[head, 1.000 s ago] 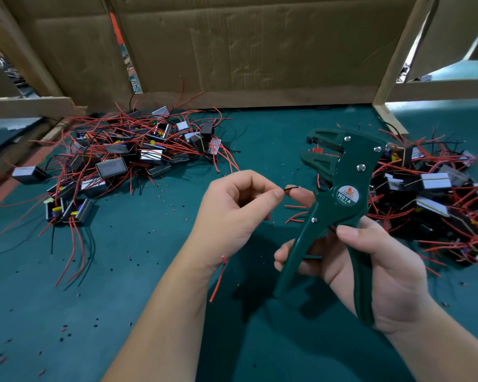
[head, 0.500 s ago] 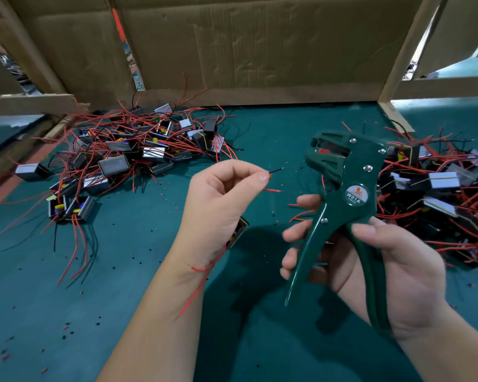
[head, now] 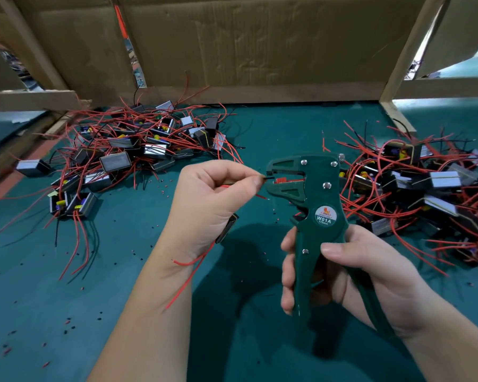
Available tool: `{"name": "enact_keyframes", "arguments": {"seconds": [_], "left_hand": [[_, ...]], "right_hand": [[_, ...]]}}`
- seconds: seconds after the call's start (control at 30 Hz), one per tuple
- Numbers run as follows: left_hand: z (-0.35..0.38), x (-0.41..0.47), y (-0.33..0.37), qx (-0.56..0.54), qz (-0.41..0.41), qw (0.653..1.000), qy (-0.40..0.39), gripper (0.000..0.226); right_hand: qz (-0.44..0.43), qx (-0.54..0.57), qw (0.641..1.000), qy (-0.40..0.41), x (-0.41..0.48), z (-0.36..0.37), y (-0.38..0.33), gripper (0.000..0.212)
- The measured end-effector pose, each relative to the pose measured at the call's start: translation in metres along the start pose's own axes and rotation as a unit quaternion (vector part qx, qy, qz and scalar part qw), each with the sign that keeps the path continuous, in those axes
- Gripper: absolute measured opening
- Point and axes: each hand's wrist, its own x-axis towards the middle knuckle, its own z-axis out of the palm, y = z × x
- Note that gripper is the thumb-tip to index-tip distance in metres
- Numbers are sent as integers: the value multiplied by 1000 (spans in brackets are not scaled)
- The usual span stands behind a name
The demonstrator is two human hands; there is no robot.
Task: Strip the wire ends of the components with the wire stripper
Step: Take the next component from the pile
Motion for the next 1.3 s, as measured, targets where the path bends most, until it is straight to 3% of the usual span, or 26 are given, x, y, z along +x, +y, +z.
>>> {"name": "enact_keyframes", "arguments": {"seconds": [0.27,0.73,0.83,0.97,1.1,1.2,1.3], "left_hand": [[1,0,1,32,-9,999,19,12],[1,0,-3,31,-1,1000,-3,7],[-1,2,-4,36,-9,999,-11,13],[0,2,-7,141,-38,987,-66,20],[-1,2,-8,183,-14,980,-79,22],[-3,5,-9,130,1,991,-42,16],[-3,7,-9,59,4,998,-2,13]], "right_hand": [[18,-20,999,31,0,2,1,69],[19,-20,998,50,2,-1,6,71],[13,-9,995,94,4,2,8,68],[-5,-4,985,174,5,3,6,60],[-36,64,994,79,3,3,2,61],[-69,79,992,75,4,-1,0,58],[-43,70,990,112,4,-4,-3,49]]}}
